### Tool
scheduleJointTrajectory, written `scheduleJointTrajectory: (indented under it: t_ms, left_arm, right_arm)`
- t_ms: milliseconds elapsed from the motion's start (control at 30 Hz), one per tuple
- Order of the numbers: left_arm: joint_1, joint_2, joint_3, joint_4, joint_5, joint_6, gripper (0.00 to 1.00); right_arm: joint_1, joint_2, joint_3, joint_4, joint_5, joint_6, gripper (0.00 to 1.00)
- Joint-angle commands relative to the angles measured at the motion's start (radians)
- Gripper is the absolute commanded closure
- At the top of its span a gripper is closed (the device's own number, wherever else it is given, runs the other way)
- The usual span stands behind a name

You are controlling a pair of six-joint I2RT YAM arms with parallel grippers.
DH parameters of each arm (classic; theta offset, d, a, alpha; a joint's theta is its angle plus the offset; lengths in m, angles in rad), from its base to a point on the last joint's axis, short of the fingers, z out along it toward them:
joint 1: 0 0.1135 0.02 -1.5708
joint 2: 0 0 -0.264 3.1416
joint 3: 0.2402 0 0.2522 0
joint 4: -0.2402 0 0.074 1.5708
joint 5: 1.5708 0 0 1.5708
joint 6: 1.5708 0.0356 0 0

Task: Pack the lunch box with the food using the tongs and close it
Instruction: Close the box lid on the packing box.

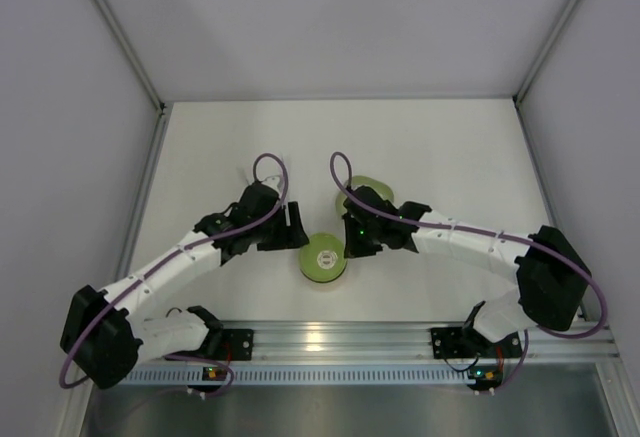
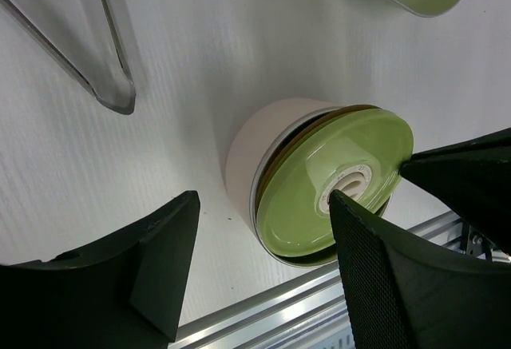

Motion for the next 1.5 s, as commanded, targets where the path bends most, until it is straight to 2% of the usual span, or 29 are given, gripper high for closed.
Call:
scheduleJointTrajectory:
  t_ms: [0,433,1167,1467]
  left_arm:
    - [-0.006,0.01,-0.006,0.003,-0.014,-0.001,0.29]
    - [-0.014,0.059,-0.017,0.023,-0.018,0.002,0.29]
    - [-0.02,0.127,0.001,0.023,-0.016,0.018,0.3]
    - [-0.022,0.136,0.015,-0.007,-0.014,0.032,0.3]
  right_arm:
    - [0.035,-0.047,0.046,-0.038,0.012,-0.021,0.92]
    - [0.035,-0.07,0.058,-0.046,0.037,-0.034,0.7]
    - [0.035,0.019,0.059,0.129,0.04,-0.07,0.68]
    - [0.035,0.016,0.076,0.108,0.03,-0.073,0.68]
